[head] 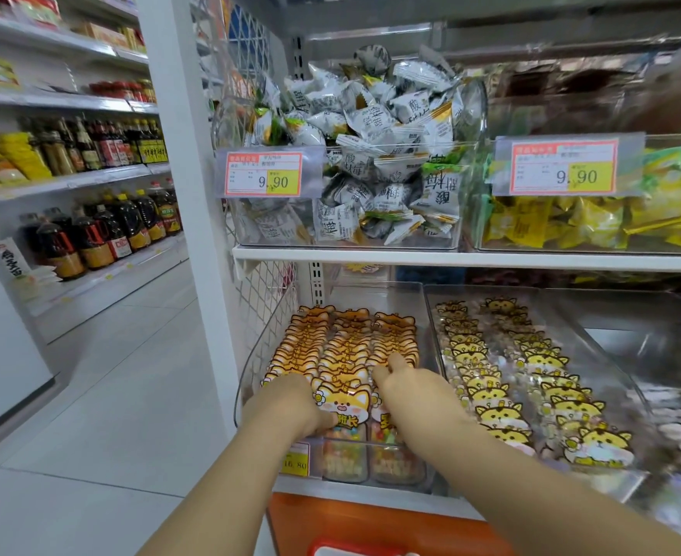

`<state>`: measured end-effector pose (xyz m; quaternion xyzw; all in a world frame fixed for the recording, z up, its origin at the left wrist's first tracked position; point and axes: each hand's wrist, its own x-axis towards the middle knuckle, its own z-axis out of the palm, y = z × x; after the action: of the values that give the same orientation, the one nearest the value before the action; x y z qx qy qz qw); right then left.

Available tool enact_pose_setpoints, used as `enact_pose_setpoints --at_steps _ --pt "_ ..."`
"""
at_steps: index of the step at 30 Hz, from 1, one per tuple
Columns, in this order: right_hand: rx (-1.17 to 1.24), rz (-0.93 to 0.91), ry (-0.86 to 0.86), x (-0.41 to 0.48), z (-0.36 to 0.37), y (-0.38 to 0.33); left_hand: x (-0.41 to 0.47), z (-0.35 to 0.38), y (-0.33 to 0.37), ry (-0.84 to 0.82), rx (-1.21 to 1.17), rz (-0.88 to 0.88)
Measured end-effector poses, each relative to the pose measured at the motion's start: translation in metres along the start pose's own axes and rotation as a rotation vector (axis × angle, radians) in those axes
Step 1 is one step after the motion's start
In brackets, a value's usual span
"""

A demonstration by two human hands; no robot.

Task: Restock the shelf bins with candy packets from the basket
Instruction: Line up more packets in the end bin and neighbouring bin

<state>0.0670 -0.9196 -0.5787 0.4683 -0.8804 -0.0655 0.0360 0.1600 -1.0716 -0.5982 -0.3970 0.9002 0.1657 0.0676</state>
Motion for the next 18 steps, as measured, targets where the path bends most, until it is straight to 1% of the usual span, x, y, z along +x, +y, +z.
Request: enact_pose_setpoints --at_steps 5,9,11,14,16,18 --pt "-0.019 0.009 -0.008 0.006 0.001 -0.001 0.0 0.007 0.003 0.061 0.007 -0.021" --pt "-0.037 0.008 -0.031 -0.001 -0.002 0.001 -0.003 0.006 -0.004 0.067 0.007 -0.013" --pt "-0.021 -0.012 0.02 -0.007 -0.004 0.004 -0.004 0.006 -0.008 0.096 0.004 0.005" --pt "0.023 -0.098 0.12 -0.017 0.0 0.0 0.0 0.009 -0.01 0.193 -0.007 0.042" --pt "0.074 -0.126 0.079 -0.022 0.004 -0.005 -0.001 0.012 -0.007 0.244 0.021 0.047" --pt "0.061 -0.128 -0.027 -0.022 0.008 -0.007 0.001 0.017 -0.005 0.264 0.045 0.05"
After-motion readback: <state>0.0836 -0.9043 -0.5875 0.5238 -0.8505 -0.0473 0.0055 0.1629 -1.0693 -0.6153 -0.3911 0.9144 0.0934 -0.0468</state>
